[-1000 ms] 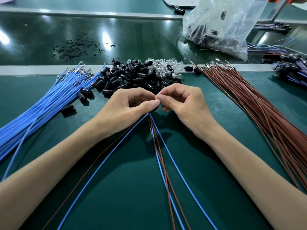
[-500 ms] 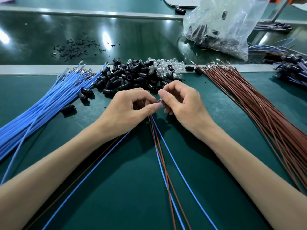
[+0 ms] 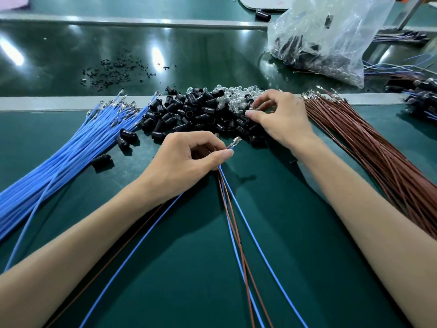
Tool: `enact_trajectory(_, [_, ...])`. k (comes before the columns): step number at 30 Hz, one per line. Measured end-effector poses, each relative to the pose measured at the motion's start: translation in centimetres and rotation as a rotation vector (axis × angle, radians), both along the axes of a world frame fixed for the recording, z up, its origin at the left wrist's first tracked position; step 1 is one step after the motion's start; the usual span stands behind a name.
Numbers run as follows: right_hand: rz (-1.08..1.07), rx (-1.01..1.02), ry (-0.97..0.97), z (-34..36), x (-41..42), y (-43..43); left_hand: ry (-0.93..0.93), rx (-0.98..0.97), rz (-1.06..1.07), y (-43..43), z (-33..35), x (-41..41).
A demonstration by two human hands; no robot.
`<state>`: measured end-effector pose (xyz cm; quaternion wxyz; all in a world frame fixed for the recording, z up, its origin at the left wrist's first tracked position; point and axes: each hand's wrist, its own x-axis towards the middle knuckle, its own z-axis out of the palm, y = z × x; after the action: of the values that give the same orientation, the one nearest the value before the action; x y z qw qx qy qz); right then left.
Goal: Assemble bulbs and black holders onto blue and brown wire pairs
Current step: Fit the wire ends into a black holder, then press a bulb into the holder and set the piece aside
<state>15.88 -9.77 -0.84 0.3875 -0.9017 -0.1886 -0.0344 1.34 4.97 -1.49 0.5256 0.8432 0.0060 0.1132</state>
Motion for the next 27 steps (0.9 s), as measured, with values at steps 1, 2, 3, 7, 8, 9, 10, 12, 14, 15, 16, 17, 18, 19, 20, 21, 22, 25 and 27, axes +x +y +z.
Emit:
enact_trajectory(1, [-0.005,0.005,-0.016,0.0,0.1,0.0,0.0,-0.002,0.001,0.0,0.0,0.0])
enact_trajectory(2, [-0.006,0.013,-0.025,0.2,0.1,0.0,-0.001,-0.004,0.001,0.1,0.0,0.0])
enact_trajectory(3, [-0.003,0.022,-0.024,0.2,0.2,-0.1,-0.001,-0.007,0.001,0.1,0.0,0.0])
enact_trajectory(7, [0.027,0.017,0.009,0.7,0.1,-0.5,-0.004,-0.038,0.005,0.0,0.1,0.0])
enact_trajectory(8, [0.025,0.054,0.012,1.2,0.0,-0.7,-0.004,-0.048,0.005,0.0,0.1,0.0])
enact_trajectory(9, [0.016,0.124,0.013,1.8,-0.1,-0.9,-0.004,-0.058,0.006,0.0,0.1,0.0])
enact_trajectory(10, [0.016,0.225,0.019,2.4,-0.5,-1.2,-0.004,-0.071,0.009,-0.1,0.2,0.1])
enact_trajectory(12, [0.088,0.472,0.085,3.0,-1.8,-1.3,-0.006,-0.1,0.019,-0.1,0.2,0.2])
enact_trajectory(14, [0.226,0.591,0.18,2.2,-4.2,-1.2,-0.008,-0.127,0.03,-0.2,0.2,0.3])
enact_trajectory(15, [0.286,0.578,0.198,1.5,-5.5,-1.2,-0.011,-0.133,0.031,-0.2,0.2,0.3])
enact_trajectory(16, [0.329,0.544,0.196,0.7,-6.6,-1.3,-0.013,-0.133,0.031,-0.2,0.2,0.3])
enact_trajectory(17, [0.349,0.509,0.185,0.0,-7.4,-1.4,-0.015,-0.127,0.03,-0.2,0.3,0.2])
enact_trajectory(18, [0.348,0.485,0.178,-0.5,-7.8,-1.4,-0.016,-0.117,0.03,-0.3,0.3,0.2])
enact_trajectory(19, [0.337,0.474,0.183,-0.7,-7.8,-1.5,-0.016,-0.105,0.027,-0.2,0.3,0.1])
enact_trajectory(20, [0.327,0.469,0.195,-0.8,-7.8,-1.6,-0.014,-0.094,0.022,-0.3,0.3,0.1])
enact_trajectory(21, [0.327,0.467,0.208,-0.8,-7.7,-1.6,-0.012,-0.081,0.015,-0.2,0.3,0.0])
enact_trajectory(22, [0.333,0.47,0.222,-0.8,-7.7,-1.6,-0.01,-0.069,0.006,-0.2,0.3,0.0])
enact_trajectory(25, [0.339,0.489,0.231,-1.0,-7.6,-1.7,-0.01,-0.053,-0.009,-0.2,0.5,-0.2])
enact_trajectory(27, [0.322,0.496,0.246,-1.2,-7.4,-1.8,-0.024,-0.063,0.0,-0.2,0.6,-0.2])
